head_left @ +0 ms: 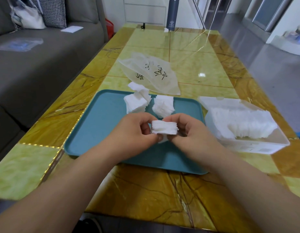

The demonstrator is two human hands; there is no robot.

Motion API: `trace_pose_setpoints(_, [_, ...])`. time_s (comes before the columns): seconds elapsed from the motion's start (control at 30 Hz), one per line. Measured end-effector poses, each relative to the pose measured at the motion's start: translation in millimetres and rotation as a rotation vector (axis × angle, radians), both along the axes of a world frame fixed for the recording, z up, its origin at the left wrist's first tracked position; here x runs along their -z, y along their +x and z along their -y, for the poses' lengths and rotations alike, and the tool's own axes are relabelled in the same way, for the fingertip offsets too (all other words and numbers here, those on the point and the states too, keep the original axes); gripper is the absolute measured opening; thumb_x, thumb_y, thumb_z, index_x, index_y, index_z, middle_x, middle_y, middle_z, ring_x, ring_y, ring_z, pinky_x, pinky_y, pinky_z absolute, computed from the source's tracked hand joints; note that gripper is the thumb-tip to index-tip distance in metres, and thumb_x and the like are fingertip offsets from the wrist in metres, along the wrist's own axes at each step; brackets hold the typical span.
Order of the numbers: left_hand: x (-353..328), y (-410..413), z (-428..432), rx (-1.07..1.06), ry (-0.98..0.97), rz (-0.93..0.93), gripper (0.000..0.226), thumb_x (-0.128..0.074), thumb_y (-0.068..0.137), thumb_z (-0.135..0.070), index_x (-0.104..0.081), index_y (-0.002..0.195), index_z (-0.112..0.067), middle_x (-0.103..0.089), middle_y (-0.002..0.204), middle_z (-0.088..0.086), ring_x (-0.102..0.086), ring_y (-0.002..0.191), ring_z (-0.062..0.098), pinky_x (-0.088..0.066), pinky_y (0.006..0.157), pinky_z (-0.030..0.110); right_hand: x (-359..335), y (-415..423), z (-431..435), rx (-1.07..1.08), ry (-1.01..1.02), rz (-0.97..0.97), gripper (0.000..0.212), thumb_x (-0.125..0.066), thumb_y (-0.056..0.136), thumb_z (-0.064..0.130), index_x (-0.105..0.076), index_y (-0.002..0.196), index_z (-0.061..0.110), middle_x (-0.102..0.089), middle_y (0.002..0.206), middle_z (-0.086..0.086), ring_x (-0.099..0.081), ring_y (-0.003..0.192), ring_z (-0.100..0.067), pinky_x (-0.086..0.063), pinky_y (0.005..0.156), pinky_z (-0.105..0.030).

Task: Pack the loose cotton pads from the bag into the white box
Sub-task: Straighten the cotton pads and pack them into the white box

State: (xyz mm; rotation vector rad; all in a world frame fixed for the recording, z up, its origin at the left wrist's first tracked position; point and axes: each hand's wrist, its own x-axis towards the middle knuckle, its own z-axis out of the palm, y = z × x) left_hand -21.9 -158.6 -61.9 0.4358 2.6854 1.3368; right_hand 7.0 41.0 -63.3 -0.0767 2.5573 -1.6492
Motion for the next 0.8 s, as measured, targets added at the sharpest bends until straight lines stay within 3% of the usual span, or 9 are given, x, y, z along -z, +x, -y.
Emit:
trace_pose_setpoints(0.1, [2.0, -0.9, -2.1, 0.006, -0.11, 0.038, 0.022, -0.085, 0.078, -0.035, -0.071, 0.094, -0.034, -0.066, 0.066, -0.008, -0.055, 0.055, 0.0, -0.042, 0.056, 0.02, 1.0, 1.5, 2.9, 0.007, 0.113, 0.003, 0.058, -0.063, 0.086, -0.005, -0.06, 0.128, 0.035, -0.068, 0.127, 0.013, -0.064, 0.117, -0.004, -0.052, 0.105, -0.024])
trace_pose_setpoints(0.23, [0.9, 1.0, -3.8, 0.026, -0.056, 0.082, 0.035, -0.086, 0.077, -0.04, -0.068, 0.107, -0.036, -0.071, 0.07, -0.006, -0.059, 0.057, -0.001, -0.044, 0.056, 0.017, -0.4, 2.7, 8.6, 0.049, -0.049, 0.101, 0.074, -0.075, 0.074, 0.011, -0.055, 0.143, 0.029, -0.061, 0.137, 0.012, -0.062, 0.121, -0.005, -0.051, 0.106, -0.028])
trace_pose_setpoints(0.33, [0.1, 2.0, -6.8, -0.009, 0.011, 0.097, 0.026, -0.076, 0.084, -0.051, -0.071, 0.105, -0.036, -0.067, 0.067, -0.006, -0.056, 0.057, 0.002, -0.041, 0.055, 0.02, -1.8, 3.2, 16.6, 0.117, -0.16, 0.12, 0.046, -0.07, 0.096, 0.023, -0.058, 0.14, 0.032, -0.063, 0.135, 0.014, -0.063, 0.119, -0.002, -0.051, 0.102, -0.025])
trace_pose_setpoints(0.43, [1.5, 4.4, -11.1, -0.012, 0.021, 0.119, 0.024, -0.061, 0.094, -0.057, -0.073, 0.1, -0.036, -0.071, 0.075, 0.002, -0.062, 0.064, 0.011, -0.046, 0.061, 0.033, -0.6, 2.5, 22.3, 0.177, -0.18, 0.119, 0.031, -0.055, 0.107, 0.03, -0.061, 0.137, 0.033, -0.065, 0.129, 0.014, -0.061, 0.114, 0.003, -0.047, 0.092, -0.013])
trace_pose_setpoints(0.5, [1.0, 6.2, -13.7, -0.011, 0.043, 0.129, 0.029, -0.055, 0.1, -0.053, -0.074, 0.091, -0.033, -0.072, 0.075, 0.0, -0.065, 0.069, 0.013, -0.05, 0.067, 0.038, 0.8, 2.0, 25.8, 0.194, -0.158, 0.107, 0.03, -0.05, 0.109, 0.027, -0.062, 0.136, 0.032, -0.066, 0.126, 0.016, -0.059, 0.11, 0.007, -0.045, 0.087, -0.008])
trace_pose_setpoints(0.6, [0.5, 5.6, -13.7, -0.026, 0.031, 0.137, 0.032, -0.052, 0.103, -0.043, -0.072, 0.083, -0.029, -0.07, 0.07, -0.007, -0.057, 0.06, 0.001, -0.046, 0.066, 0.027, 4.2, 0.2, 28.3, 0.215, -0.12, 0.075, 0.034, -0.047, 0.11, 0.021, -0.062, 0.14, 0.026, -0.064, 0.13, 0.013, -0.058, 0.113, 0.003, -0.041, 0.088, -0.004])
trace_pose_setpoints(0.8, [-5.0, 5.3, -9.7, 0.007, 0.073, 0.207, 0.02, -0.06, 0.097, -0.046, -0.075, 0.096, -0.033, -0.074, 0.077, -0.004, -0.061, 0.063, 0.0, -0.049, 0.069, 0.028, 6.4, -2.0, 27.9, 0.271, -0.166, 0.096, 0.036, -0.044, 0.11, 0.016, -0.063, 0.139, 0.024, -0.064, 0.132, 0.008, -0.059, 0.118, -0.005, -0.047, 0.098, -0.018])
